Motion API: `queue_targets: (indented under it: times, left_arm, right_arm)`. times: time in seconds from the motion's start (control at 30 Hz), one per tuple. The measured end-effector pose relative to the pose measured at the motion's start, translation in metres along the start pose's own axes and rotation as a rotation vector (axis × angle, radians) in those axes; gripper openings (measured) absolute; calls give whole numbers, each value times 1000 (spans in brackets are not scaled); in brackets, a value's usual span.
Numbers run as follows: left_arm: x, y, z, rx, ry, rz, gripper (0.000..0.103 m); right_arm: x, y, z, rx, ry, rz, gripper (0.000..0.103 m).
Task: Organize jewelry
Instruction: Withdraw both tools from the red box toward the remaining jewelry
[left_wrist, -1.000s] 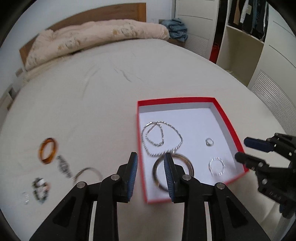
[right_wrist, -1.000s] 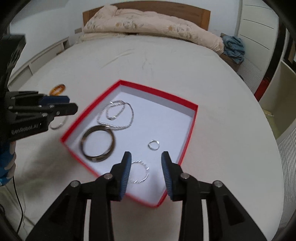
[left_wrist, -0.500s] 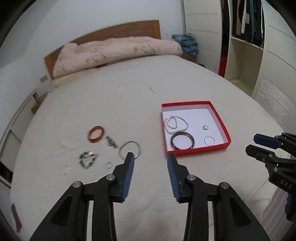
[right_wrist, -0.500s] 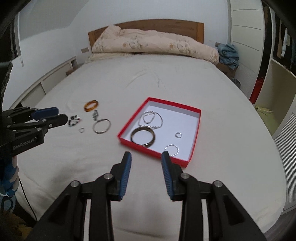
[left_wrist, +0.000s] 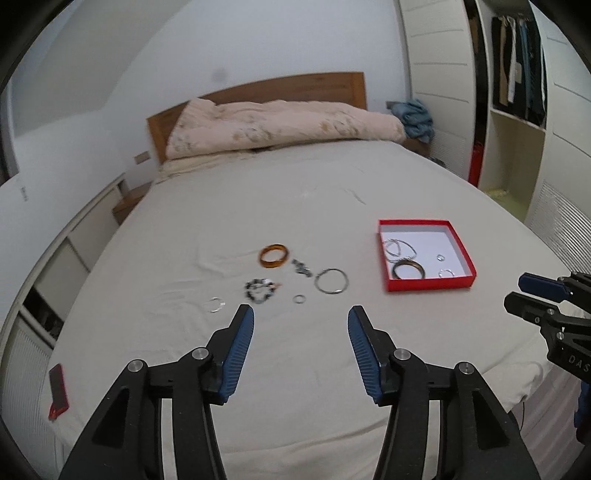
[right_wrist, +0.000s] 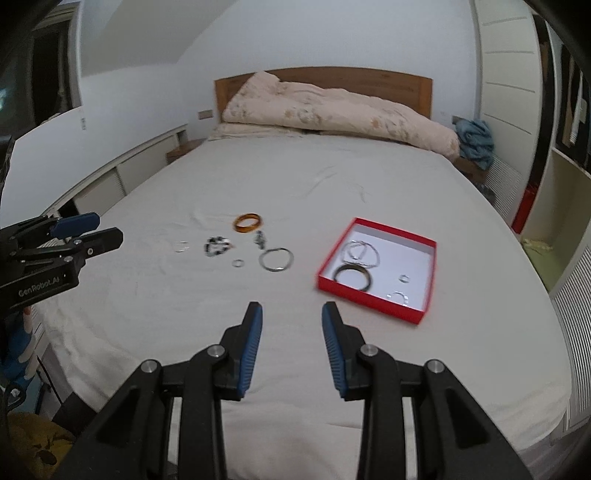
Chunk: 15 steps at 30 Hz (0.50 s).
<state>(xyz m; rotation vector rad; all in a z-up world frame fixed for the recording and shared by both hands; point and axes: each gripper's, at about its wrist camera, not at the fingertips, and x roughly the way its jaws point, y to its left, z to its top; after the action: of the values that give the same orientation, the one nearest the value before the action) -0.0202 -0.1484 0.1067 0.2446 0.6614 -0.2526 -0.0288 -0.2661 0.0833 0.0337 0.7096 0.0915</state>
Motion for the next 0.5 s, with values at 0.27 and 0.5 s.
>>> queue_targets:
  times: [0.27, 0.5]
  left_arm:
    - [-36, 36, -19, -55, -35, 80, 53]
    - [-30, 51, -27, -88, -12, 115, 53]
  right_arm:
    - [-16, 46, 2, -73, -27, 66, 32]
    - [-7, 62, 2, -102, -14, 105, 32]
